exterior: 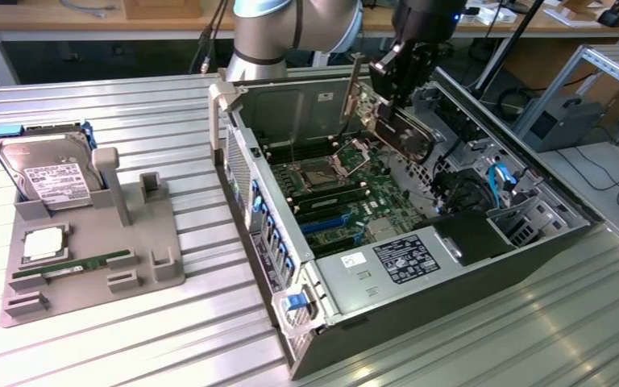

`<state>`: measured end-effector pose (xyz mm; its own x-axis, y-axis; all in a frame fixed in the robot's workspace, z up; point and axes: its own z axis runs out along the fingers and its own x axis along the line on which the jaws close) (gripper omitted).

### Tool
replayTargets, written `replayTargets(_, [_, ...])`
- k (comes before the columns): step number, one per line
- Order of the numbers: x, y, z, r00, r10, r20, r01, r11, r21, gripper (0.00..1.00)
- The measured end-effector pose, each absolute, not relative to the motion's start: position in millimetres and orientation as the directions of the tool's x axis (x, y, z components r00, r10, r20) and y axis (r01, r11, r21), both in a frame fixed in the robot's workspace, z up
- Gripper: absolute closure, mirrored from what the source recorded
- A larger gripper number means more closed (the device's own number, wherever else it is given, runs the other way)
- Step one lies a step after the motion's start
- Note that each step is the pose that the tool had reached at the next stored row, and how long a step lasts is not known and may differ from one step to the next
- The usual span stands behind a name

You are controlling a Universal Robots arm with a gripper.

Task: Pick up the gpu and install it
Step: 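Insert the gpu into the slot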

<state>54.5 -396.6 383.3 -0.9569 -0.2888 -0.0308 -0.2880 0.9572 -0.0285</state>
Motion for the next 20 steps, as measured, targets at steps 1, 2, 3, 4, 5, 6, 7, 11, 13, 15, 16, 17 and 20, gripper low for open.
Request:
replayTargets(1, [54.5, -396.6, 383.2, -0.953, -0.302, -0.031, -0.301, 0.953, -0.029, 0.73])
replayTargets(2, [54.5, -396.7, 383.2, -0.95, -0.311, -0.031, -0.31, 0.95, -0.029, 0.73])
replayTargets(3, [54.5, -396.7, 383.2, -0.948, -0.318, -0.031, -0.317, 0.948, -0.029, 0.73])
replayTargets(4, [54.5, -396.7, 383.1, -0.943, -0.332, -0.031, -0.331, 0.943, -0.029, 0.73])
replayTargets(5, [54.5, -396.7, 383.0, -0.938, -0.344, -0.031, -0.343, 0.939, -0.029, 0.73])
replayTargets(6, [54.5, -396.7, 383.0, -0.933, -0.36, -0.031, -0.359, 0.933, -0.029, 0.73])
replayTargets(7, [54.5, -396.7, 382.9, -0.929, -0.368, -0.031, -0.368, 0.93, -0.029, 0.73])
replayTargets(11, [54.5, -396.7, 382.8, -0.917, -0.399, -0.031, -0.398, 0.917, -0.029, 0.73])
replayTargets(13, [54.5, -396.7, 382.8, -0.907, -0.421, -0.031, -0.42, 0.907, -0.029, 0.73])
replayTargets(15, [54.5, -396.7, 382.7, -0.9, -0.435, -0.031, -0.434, 0.9, -0.029, 0.73])
replayTargets(16, [54.5, -396.7, 382.7, -0.895, -0.444, -0.031, -0.444, 0.896, -0.029, 0.73])
replayTargets(17, [54.5, -396.7, 382.7, -0.89, -0.454, -0.031, -0.453, 0.891, -0.029, 0.73])
replayTargets(20, [54.5, -396.7, 382.6, -0.87, -0.492, -0.031, -0.491, 0.871, -0.029, 0.73])
